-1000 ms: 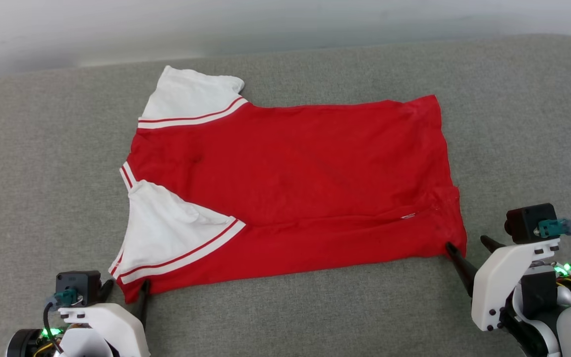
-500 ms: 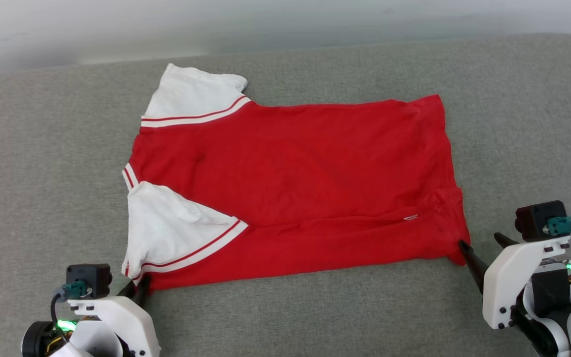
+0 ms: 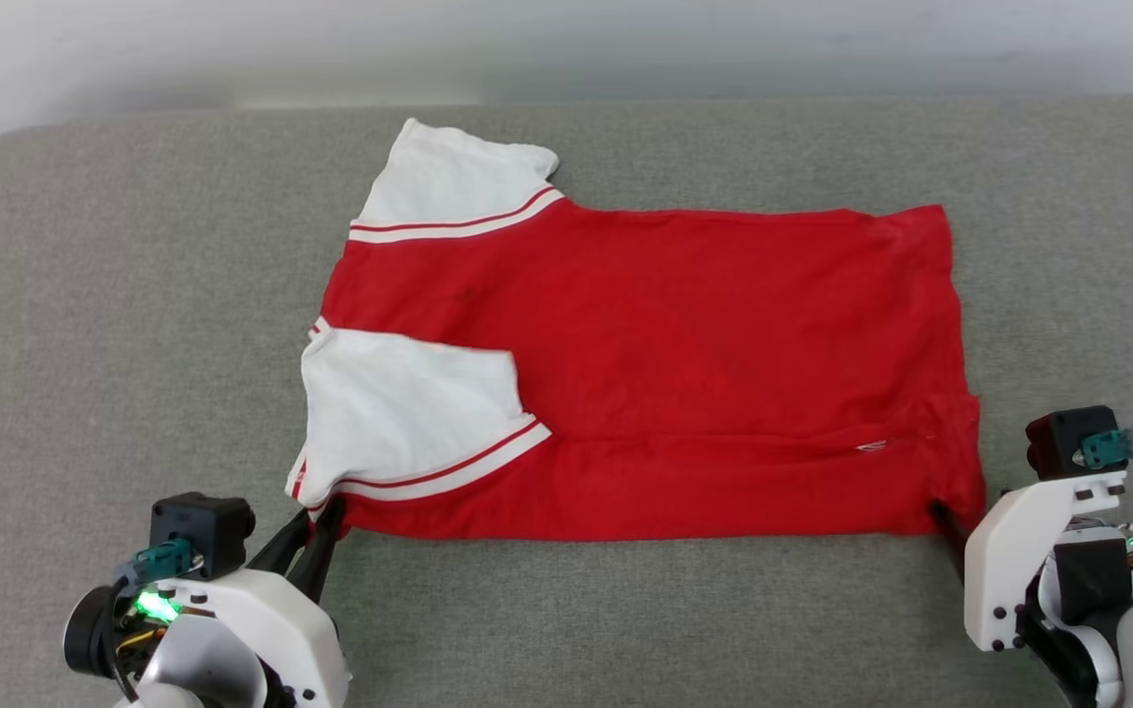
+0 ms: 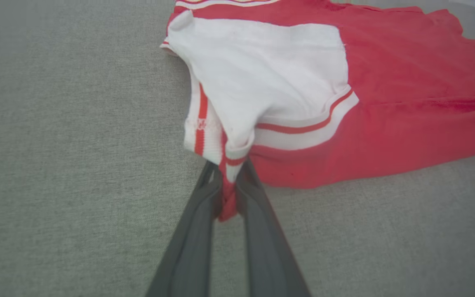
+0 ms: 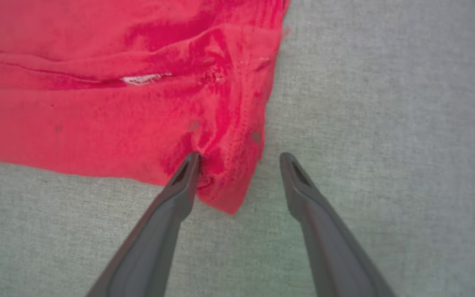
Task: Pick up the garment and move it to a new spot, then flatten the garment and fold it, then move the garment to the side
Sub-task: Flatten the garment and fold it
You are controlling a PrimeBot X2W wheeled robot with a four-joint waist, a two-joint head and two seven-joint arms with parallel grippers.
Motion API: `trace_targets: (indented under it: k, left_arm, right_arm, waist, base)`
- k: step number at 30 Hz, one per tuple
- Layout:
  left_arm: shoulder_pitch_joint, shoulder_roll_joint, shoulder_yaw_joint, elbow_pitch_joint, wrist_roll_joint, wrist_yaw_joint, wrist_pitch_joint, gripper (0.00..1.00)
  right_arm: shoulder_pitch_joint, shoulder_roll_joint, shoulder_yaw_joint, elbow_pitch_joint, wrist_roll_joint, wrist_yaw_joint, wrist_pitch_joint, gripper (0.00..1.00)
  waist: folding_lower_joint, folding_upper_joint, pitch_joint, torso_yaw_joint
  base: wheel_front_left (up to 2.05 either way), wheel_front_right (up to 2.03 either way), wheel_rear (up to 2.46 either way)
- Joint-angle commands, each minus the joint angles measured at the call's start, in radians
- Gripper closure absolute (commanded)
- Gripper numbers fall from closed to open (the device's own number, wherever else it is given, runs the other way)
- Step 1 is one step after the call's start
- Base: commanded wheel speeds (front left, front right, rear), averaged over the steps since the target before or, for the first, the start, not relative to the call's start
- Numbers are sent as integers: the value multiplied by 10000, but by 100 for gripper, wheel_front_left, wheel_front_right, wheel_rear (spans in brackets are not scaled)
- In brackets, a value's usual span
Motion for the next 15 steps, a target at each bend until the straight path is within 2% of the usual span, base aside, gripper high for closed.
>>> trace_targets:
  k: [1, 10, 11, 12, 13, 14, 15]
  left_arm:
    - [-67, 6, 5, -113, 54, 51, 10, 100]
    - [-149, 40, -112, -657, 157, 79, 66, 100]
    - [-145, 31, -129, -639, 138, 56, 73, 100]
    - [-139, 16, -141, -609, 111, 30, 80, 100]
    - [-131, 21, -154, -569, 101, 5, 90, 100]
    - [-117, 33, -159, -530, 90, -18, 87, 100]
    - [-100, 52, -156, -490, 76, -25, 69, 100]
  right_arm:
    - [-156, 89, -28, 116, -62, -7, 4, 0]
    - [-124, 276, 261, 1359, -62, -4, 218, 0]
    - [-97, 276, 282, 1480, -42, -3, 267, 2]
    - [-81, 274, 283, 1585, -17, -3, 285, 51]
    - [-98, 272, 276, 1686, -1, -3, 280, 92]
    - [-90, 251, 281, 1755, 10, -2, 260, 100]
    - [-86, 210, 272, 1809, 20, -4, 246, 100]
  waist:
    - [0, 0, 113, 107]
    - [0, 0, 471, 392]
    - [0, 0, 491, 404]
    - [0, 0, 503, 417]
    - [0, 0, 504, 425]
    - [0, 0, 495, 426]
    - [0, 0, 478, 419]
  base:
    - [0, 0, 0]
    - [0, 0, 0]
    - [0, 0, 0]
    - [0, 0, 0]
    - [0, 0, 0]
    - [0, 0, 0]
    - [0, 0, 0]
